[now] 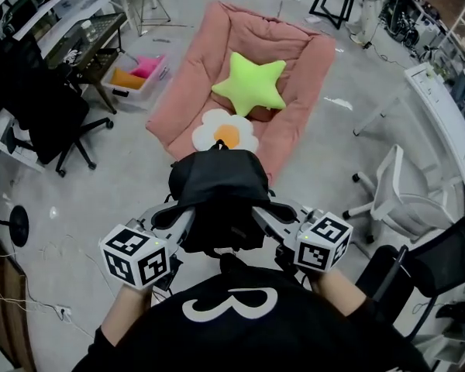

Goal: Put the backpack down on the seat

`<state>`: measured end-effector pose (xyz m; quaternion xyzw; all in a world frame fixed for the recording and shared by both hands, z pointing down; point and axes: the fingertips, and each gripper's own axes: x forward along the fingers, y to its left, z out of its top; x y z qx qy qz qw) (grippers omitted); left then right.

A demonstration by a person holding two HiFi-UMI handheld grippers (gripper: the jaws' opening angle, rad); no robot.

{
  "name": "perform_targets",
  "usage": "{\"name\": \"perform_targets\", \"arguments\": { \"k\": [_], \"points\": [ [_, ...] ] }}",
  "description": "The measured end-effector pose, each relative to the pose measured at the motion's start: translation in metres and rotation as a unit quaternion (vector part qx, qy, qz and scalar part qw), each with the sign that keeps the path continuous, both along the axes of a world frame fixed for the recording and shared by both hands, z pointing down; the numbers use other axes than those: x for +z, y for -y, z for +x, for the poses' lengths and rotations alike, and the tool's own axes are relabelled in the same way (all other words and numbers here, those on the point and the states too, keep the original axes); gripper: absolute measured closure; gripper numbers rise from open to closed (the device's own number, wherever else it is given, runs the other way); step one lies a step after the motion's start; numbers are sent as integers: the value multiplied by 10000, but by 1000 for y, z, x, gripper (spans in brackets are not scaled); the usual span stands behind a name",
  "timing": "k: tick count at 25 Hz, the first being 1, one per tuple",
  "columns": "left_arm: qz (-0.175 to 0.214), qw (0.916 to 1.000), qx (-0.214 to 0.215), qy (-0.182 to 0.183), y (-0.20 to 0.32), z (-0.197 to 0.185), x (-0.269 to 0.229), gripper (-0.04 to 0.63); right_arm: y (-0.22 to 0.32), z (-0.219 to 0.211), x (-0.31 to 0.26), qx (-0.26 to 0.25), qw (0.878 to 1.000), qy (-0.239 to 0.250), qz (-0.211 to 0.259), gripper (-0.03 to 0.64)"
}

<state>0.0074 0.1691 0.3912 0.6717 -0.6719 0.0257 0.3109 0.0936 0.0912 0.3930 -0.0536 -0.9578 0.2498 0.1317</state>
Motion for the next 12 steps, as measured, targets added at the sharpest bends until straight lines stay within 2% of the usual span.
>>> {"name": "perform_targets", "arguments": {
  "k": [7,12],
  "points": [
    [-122,9999,38,57,61,-68,2,579,61,-67,4,2,10000,30,10,598],
    [-43,9996,149,243,95,-91,-4,579,93,-88,1,137,9998,75,77,597]
  ]
}}
